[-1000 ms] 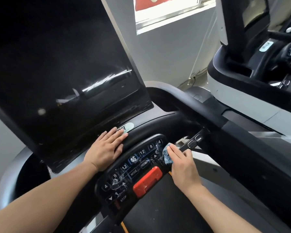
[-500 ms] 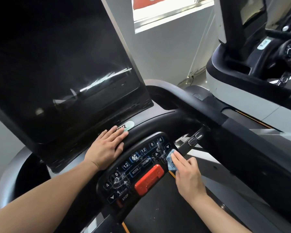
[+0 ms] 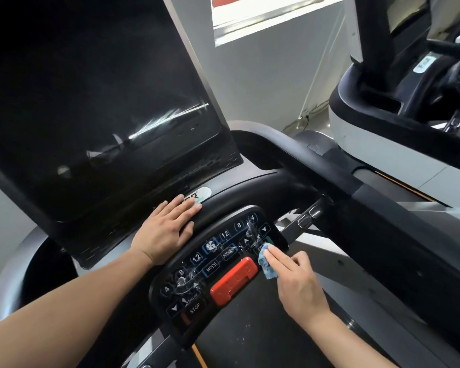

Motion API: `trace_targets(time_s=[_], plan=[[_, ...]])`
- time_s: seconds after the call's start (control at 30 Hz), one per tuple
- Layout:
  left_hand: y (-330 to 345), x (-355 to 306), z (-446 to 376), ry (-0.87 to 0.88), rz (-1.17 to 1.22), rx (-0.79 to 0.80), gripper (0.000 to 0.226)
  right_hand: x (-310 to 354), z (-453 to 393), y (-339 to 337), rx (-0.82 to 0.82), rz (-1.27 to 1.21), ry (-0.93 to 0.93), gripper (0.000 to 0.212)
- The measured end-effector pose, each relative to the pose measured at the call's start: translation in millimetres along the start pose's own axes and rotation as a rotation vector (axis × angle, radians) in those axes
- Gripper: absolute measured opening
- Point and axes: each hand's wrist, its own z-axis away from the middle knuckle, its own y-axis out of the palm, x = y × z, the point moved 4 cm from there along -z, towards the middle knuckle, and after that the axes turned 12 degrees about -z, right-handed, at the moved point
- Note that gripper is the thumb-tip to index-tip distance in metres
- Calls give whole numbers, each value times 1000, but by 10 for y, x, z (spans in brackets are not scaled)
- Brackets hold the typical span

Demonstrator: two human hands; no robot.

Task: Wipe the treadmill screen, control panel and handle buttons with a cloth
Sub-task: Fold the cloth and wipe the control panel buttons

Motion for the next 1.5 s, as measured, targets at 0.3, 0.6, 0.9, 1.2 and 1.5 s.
trace_targets(time_s=[0.3,0.6,0.9,1.2,1.5], plan=[[5,-6,-7,2,-18,-8,55,-139,4,4,-20,-22,44,64],[9,-13,-5,3,-21,-7,55,-47,70,123,-28,-99,130,66],[-3,-21,5,3,-17,-20,54,150,-3,167,-37,-58,12,59],[-4,-9,9,6,-18,-16,54,223,-49,191,-57,63,-56,64],[0,-2,-3,0,-21,-4,54,95,-96,110,-84,105,-80,55]])
